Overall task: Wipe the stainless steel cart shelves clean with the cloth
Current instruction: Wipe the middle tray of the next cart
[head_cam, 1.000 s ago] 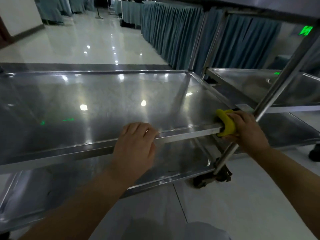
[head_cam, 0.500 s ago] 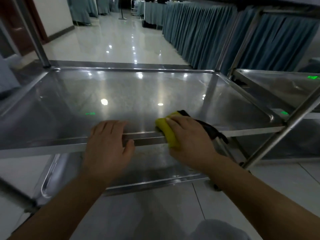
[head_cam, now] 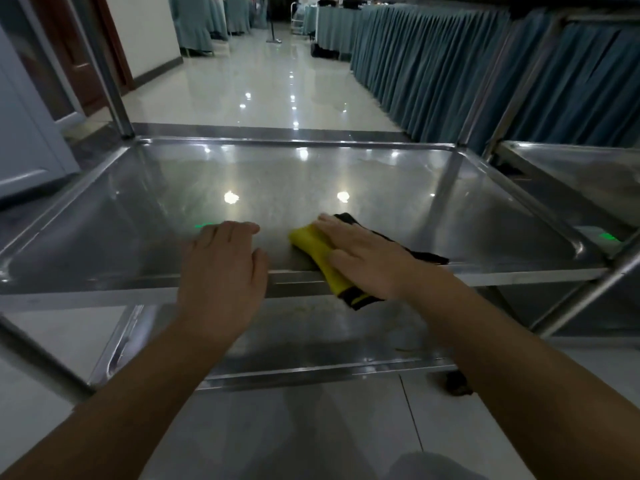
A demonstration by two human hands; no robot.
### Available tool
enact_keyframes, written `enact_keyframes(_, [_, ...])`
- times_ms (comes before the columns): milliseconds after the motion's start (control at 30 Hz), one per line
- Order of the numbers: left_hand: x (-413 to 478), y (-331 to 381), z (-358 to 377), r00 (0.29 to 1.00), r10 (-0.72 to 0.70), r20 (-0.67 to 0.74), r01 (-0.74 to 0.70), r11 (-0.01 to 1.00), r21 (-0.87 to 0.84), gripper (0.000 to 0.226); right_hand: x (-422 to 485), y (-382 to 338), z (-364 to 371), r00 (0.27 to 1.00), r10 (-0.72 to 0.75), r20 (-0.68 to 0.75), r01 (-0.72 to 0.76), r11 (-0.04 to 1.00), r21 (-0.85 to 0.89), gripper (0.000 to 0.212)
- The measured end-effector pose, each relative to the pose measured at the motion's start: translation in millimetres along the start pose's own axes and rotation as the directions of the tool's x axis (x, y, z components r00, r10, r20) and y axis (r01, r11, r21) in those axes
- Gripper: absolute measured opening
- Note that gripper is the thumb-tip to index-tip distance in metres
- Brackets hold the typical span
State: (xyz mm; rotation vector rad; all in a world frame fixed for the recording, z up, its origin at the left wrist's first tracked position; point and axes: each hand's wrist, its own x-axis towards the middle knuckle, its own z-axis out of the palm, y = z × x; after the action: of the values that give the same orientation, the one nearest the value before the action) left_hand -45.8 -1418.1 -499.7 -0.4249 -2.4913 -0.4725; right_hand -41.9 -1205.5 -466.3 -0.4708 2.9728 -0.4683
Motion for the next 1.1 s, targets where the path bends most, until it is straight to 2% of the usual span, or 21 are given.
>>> enact_keyframes(167, [25.8, 53.9, 23.3, 0.991, 0.123, 0.054, -0.124, 0.992, 0.011, 0.033, -30.1, 90.9, -35.5, 0.941, 0.333, -0.059, -0.324, 0.937, 0.13, 0.05])
enact_keyframes(333, [40.0, 82.6, 39.7, 0.973, 0.197, 0.116, -0.199, 0.98, 0.002, 0.031, -63.3, 179.1, -64.4, 0.762, 0.621, -0.182, -0.583, 0.781, 0.224, 0.046])
enact_keyframes(433, [42.2, 74.6, 40.3, 0.975, 0.173, 0.138, -0.178, 0.984, 0.023, 0.023, -68.0, 209.5, -70.9, 0.645, 0.711, -0.28, -0.656, 0.703, 0.274, 0.044])
enact_keyframes(567, [44.5, 52.0, 37.2, 0.987, 0.083, 0.138, -0.09, 0.995, 0.042, 0.024, -43.3, 196.7, -60.3, 0.581, 0.744, -0.331, -0.734, 0.654, 0.183, 0.049])
enact_keyframes(600, [44.5, 48.9, 36.9, 0.989, 0.058, 0.136, -0.062, 0.998, 0.03, 0.025, -33.9, 183.2, -55.2, 0.586, 0.739, -0.331, -0.753, 0.648, 0.115, 0.05])
enact_keyframes(633, [44.4, 47.4, 37.4, 0.991, 0.039, 0.132, -0.041, 0.999, 0.015, 0.026, -25.6, 165.7, -52.4, 0.626, 0.71, -0.321, -0.743, 0.668, 0.028, 0.048])
enact_keyframes(667, [43.9, 47.0, 38.2, 0.992, 0.028, 0.122, -0.028, 1.0, -0.001, 0.026, -15.5, 145.3, -47.0, 0.711, 0.641, -0.289, -0.694, 0.707, -0.138, 0.043])
enact_keyframes(733, [43.1, 46.7, 39.0, 0.995, 0.024, 0.1, -0.022, 1.0, -0.016, 0.027, 7.5, 107.4, -33.5, 0.856, 0.421, -0.301, -0.507, 0.799, -0.323, 0.035])
enact_keyframes(800, [42.3, 45.5, 38.1, 0.996, 0.005, 0.087, -0.003, 1.0, -0.018, 0.027, 25.2, 70.1, -24.7, 0.934, 0.25, -0.256, -0.348, 0.804, -0.483, 0.027])
enact_keyframes(833, [42.5, 44.7, 36.8, 0.996, -0.01, 0.085, 0.012, 1.0, -0.019, 0.028, 35.4, 57.7, -18.6, 0.954, 0.12, -0.273, -0.246, 0.834, -0.493, 0.027])
enact_keyframes(867, [43.0, 44.4, 35.2, 0.996, -0.024, 0.089, 0.026, 1.0, -0.017, 0.029, 44.0, 44.9, -14.9, 0.966, 0.07, -0.251, -0.167, 0.906, -0.389, 0.031])
enact_keyframes(933, [43.7, 44.9, 32.1, 0.993, -0.056, 0.102, 0.055, 0.998, 0.01, 0.03, 56.6, 31.1, -5.0, 0.991, 0.087, -0.102, -0.104, 0.979, -0.174, 0.045])
enact_keyframes(967, [44.9, 45.7, 31.0, 0.991, -0.068, 0.113, 0.065, 0.997, 0.028, 0.03, 60.7, 28.6, -1.9, 0.994, 0.073, -0.081, -0.083, 0.989, -0.12, 0.05])
enact_keyframes(1033, [49.6, 48.0, 30.4, 0.989, -0.076, 0.129, 0.069, 0.996, 0.057, 0.029, 64.0, 38.2, 1.8, 0.998, 0.006, -0.056, -0.012, 0.994, -0.11, 0.055])
enact_keyframes(1100, [56.0, 51.1, 33.1, 0.991, -0.047, 0.128, 0.037, 0.996, 0.079, 0.028, 58.3, 61.1, -4.1, 0.998, -0.058, -0.007, 0.056, 0.983, -0.178, 0.073])
